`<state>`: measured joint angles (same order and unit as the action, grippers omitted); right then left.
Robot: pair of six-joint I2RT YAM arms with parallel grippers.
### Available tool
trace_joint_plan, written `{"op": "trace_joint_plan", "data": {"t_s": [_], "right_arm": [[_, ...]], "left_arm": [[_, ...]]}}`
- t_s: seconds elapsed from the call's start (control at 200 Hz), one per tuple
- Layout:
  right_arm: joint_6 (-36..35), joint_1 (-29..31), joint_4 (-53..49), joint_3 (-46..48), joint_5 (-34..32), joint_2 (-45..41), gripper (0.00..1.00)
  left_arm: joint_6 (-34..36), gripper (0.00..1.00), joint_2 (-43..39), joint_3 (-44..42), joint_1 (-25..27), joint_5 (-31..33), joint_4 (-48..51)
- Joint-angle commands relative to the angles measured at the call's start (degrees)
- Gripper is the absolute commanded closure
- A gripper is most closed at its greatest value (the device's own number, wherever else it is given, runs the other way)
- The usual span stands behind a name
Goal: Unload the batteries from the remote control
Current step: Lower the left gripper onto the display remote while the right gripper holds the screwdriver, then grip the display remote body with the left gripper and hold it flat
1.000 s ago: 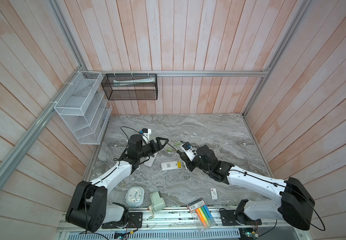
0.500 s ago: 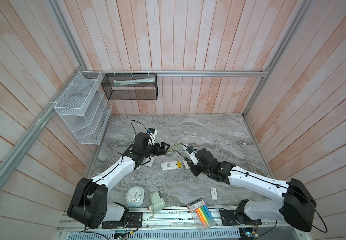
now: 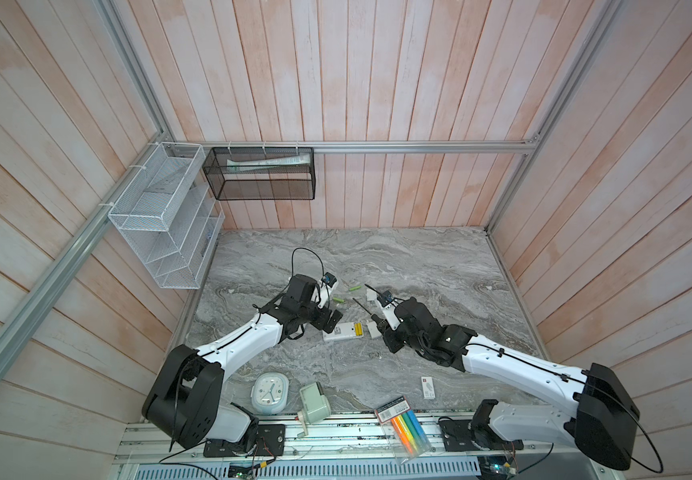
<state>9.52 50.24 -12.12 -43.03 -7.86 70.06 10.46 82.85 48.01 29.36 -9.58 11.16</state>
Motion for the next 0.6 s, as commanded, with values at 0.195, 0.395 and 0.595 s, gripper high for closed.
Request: {"op": "trace_joint_plan", "data": {"t_s": [0.195,0.395,0.595], "right_arm": [[4.0,0.2,-4.3,0.0,0.2,-0.2,1.0],[5.3,0.2,-5.9,0.9,1.4,-1.1,1.0],[6.0,0.3,-6.5,1.4,2.2,-1.8,1.0]], "left_arm": [[13.3,0.0,4.3,2.7,2.7,2.2,2.9],[16.8,0.0,7.2,3.8,3.1,2.3,5.4],[19.9,0.0,10.5,5.7,3.2,-0.2,7.6]]}}
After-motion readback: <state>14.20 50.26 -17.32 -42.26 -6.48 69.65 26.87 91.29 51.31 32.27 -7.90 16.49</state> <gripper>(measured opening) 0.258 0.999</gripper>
